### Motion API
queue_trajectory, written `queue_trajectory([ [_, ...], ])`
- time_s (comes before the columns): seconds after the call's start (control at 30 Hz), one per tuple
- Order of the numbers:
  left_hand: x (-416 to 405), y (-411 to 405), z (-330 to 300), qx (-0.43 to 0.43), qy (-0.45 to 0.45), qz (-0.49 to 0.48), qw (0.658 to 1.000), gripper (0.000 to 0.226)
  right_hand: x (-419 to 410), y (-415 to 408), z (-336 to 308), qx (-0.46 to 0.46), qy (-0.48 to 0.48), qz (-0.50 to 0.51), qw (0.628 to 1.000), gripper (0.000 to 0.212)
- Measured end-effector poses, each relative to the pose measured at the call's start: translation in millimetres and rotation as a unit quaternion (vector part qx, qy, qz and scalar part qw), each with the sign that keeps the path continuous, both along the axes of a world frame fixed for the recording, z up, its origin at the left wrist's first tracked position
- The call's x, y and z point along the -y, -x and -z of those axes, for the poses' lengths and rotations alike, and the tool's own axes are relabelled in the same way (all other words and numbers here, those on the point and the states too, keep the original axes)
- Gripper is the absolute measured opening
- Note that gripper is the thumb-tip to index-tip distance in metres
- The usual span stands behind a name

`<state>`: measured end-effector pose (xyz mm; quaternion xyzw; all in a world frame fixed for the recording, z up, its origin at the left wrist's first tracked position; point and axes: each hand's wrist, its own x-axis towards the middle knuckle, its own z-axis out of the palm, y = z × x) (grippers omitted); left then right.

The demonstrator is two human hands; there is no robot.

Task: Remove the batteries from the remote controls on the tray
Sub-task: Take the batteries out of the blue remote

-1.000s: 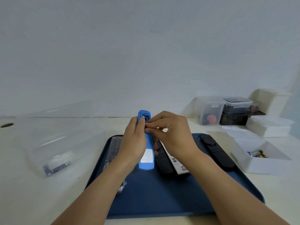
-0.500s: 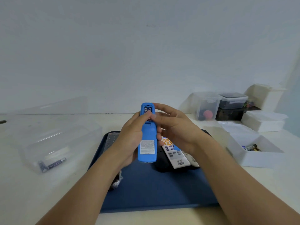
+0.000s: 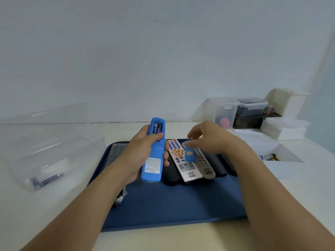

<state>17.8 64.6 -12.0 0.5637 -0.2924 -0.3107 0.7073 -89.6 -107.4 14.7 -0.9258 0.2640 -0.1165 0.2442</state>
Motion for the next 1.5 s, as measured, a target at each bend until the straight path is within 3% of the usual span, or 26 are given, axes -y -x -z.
queue_trajectory([
  [0.1,0.9,-0.6,0.8,0.008,-0.002,0.005,1.000,0.017,-2.8,7.3,-2.3,-0.119,-0.008,-0.029,0.992,0.056],
  [0.23,0.5,0.0,1.4,0.010,-0.005,0.015,1.000,0.018,-1.9,6.9,-3.2,-0.106,-0.003,-0.034,0.994,0.062],
  [0.43,0.1,0.1,0.8,0.013,-0.006,0.025,1.000,0.020,1.9,2.1,1.9,-0.073,-0.033,-0.059,0.995,0.054],
  [0.57,-0.2,0.5,1.1,0.017,-0.008,0.031,0.999,0.021,5.9,1.8,1.9,0.027,-0.101,-0.055,0.993,0.025],
  [0.63,-0.3,0.5,0.7,0.020,-0.003,0.029,0.999,0.020,6.3,1.7,-0.4,0.141,-0.216,-0.053,0.965,0.017],
  [0.7,-0.4,-0.1,0.0,0.020,0.006,0.022,1.000,0.020,1.2,-0.3,-4.8,0.240,-0.350,-0.066,0.903,0.019],
  [0.77,-0.2,-1.1,-0.4,0.024,0.015,0.013,1.000,0.020,-8.4,-5.6,-8.0,0.299,-0.466,-0.079,0.829,0.016],
  [0.83,0.1,-2.3,-0.4,0.032,0.022,-0.001,0.999,0.021,-18.4,-11.6,-8.1,0.313,-0.534,-0.078,0.781,0.010],
  [0.9,0.2,-3.4,-0.3,0.035,0.030,-0.013,0.999,0.018,-25.0,-14.7,-4.9,0.291,-0.533,-0.088,0.790,0.007],
  [0.97,-0.3,-5.0,-1.3,0.005,0.047,-0.012,0.999,0.020,-27.8,-15.8,-0.8,0.255,-0.486,-0.092,0.831,0.010],
  [1.07,-0.7,-7.9,-1.9,-0.032,0.059,-0.001,0.998,0.054,-31.7,-15.1,-0.2,0.216,-0.430,-0.111,0.869,0.011],
  [1.23,1.4,-10.0,0.8,-0.013,0.074,-0.038,0.996,0.054,-39.4,-13.9,-10.0,0.250,-0.530,-0.088,0.806,0.010],
  [1.4,0.0,-5.3,-4.1,-0.003,0.084,0.009,0.996,0.063,-55.6,-15.3,-13.0,0.221,-0.574,-0.082,0.784,0.016],
  [1.5,0.5,-5.5,-3.2,0.048,0.089,-0.011,0.995,0.044,-62.1,-17.3,-10.7,0.222,-0.577,-0.107,0.779,0.016],
])
